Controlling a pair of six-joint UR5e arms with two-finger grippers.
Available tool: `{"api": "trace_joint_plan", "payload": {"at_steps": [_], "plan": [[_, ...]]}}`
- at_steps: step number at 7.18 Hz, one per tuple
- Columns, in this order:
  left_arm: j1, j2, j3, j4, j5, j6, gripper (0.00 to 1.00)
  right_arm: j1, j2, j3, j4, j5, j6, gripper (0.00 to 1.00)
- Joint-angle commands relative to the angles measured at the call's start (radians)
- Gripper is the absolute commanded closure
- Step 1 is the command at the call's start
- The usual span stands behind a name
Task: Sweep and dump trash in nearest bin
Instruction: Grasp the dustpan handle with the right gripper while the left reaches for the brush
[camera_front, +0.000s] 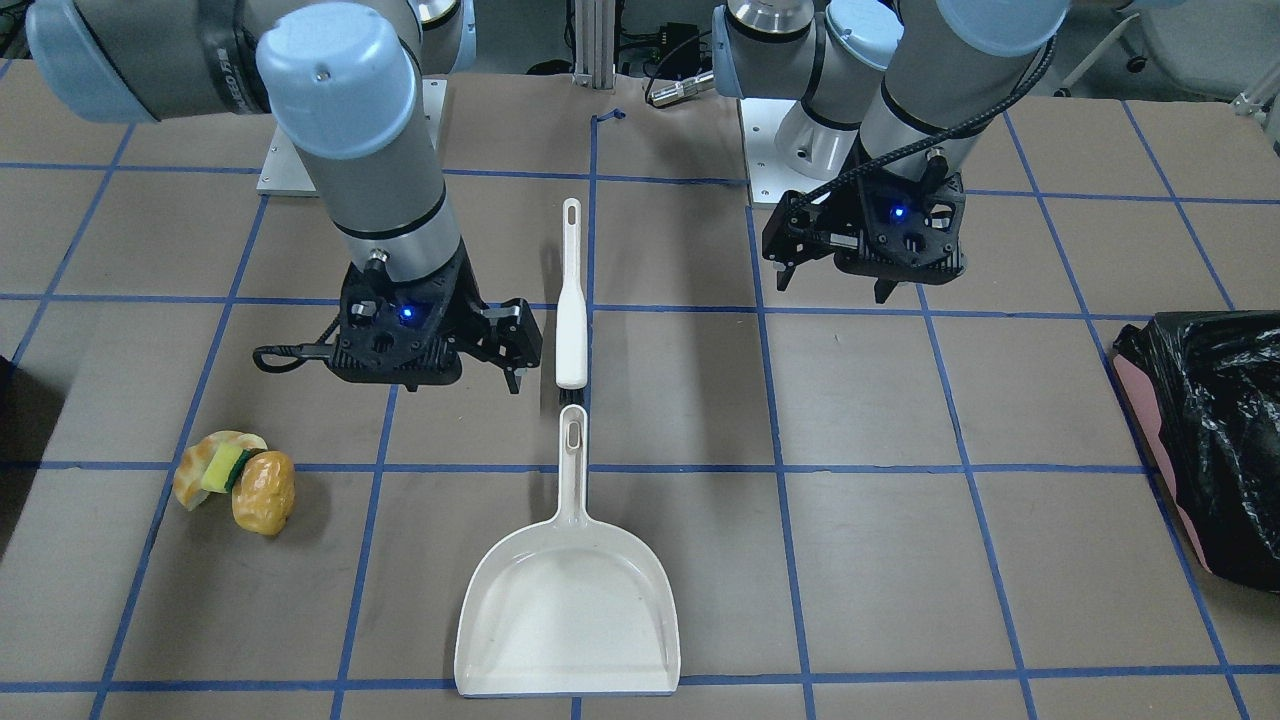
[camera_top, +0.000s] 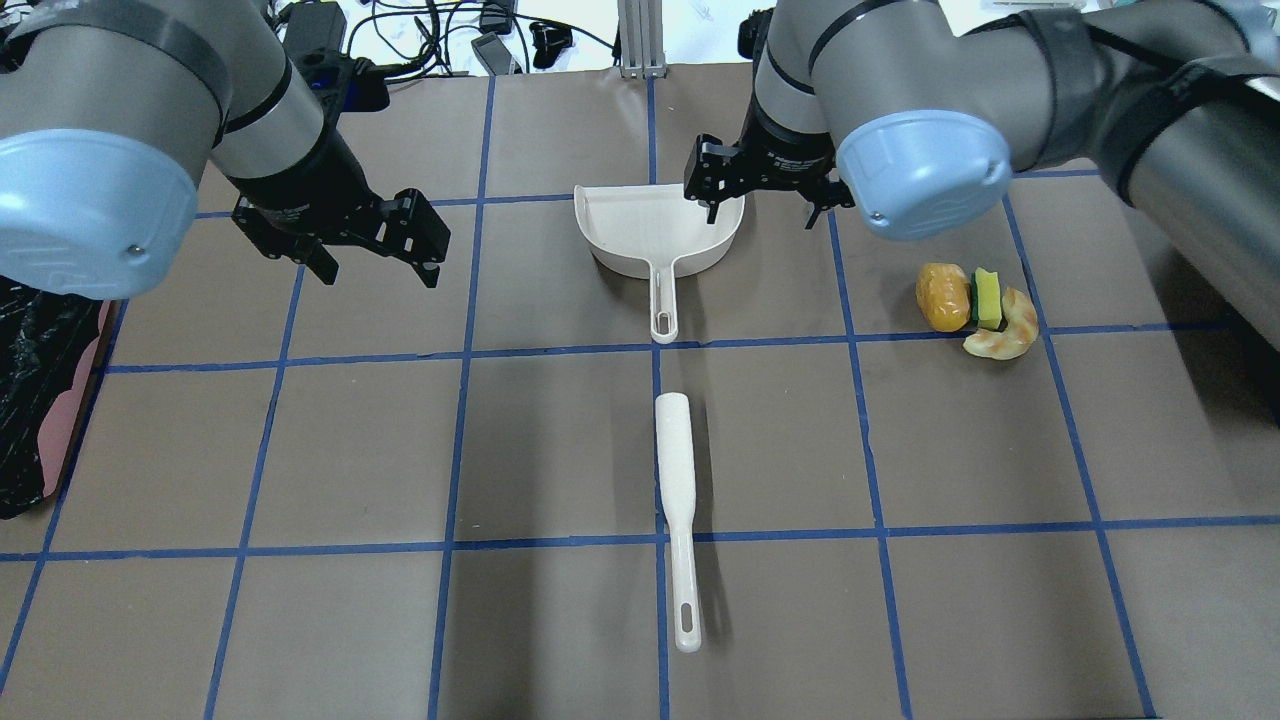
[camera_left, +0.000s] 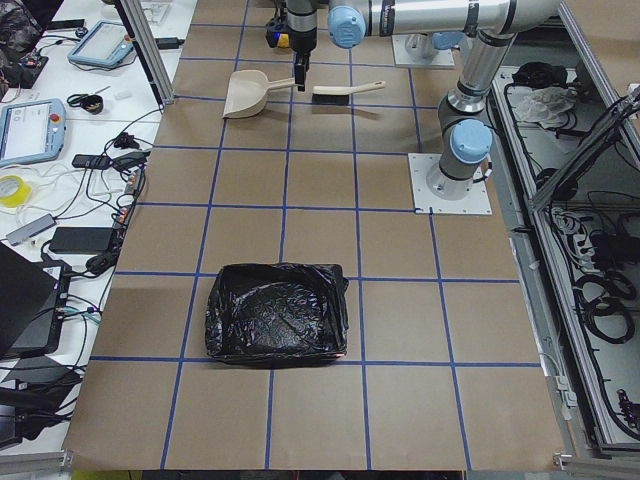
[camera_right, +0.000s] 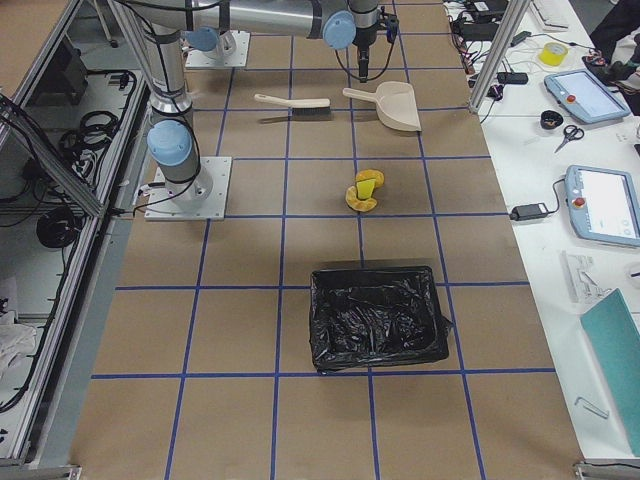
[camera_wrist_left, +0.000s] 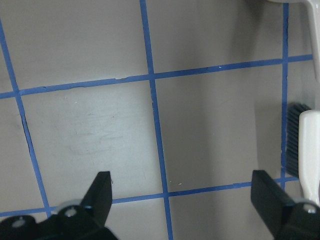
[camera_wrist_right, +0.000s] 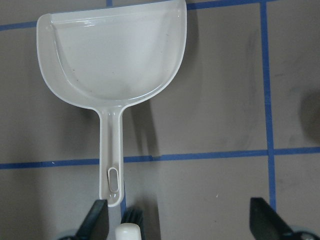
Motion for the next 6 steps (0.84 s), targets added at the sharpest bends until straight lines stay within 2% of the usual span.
{"api": "trace_joint_plan", "payload": {"at_steps": [1, 2, 3, 4, 6], "plan": [[-0.001, 0.039, -0.066, -0.003, 0.000, 0.033, 0.00, 0.043, 0.156, -0.128, -0.029, -0.005, -0.003, 0.00], [-0.003, 0.053, -0.088, -0.003, -0.004, 0.047, 0.00, 0.072, 0.219, -0.177, -0.029, -0.013, 0.009, 0.00], [-0.004, 0.068, -0.126, 0.000, -0.010, 0.047, 0.00, 0.097, 0.238, -0.176, -0.032, -0.017, 0.029, 0.00], [-0.006, 0.094, -0.169, 0.001, -0.010, 0.032, 0.00, 0.103, 0.241, -0.164, -0.029, -0.017, 0.035, 0.00], [-0.061, 0.122, -0.226, 0.003, -0.010, 0.007, 0.00, 0.103, 0.243, -0.077, -0.039, -0.045, 0.015, 0.04]]}}
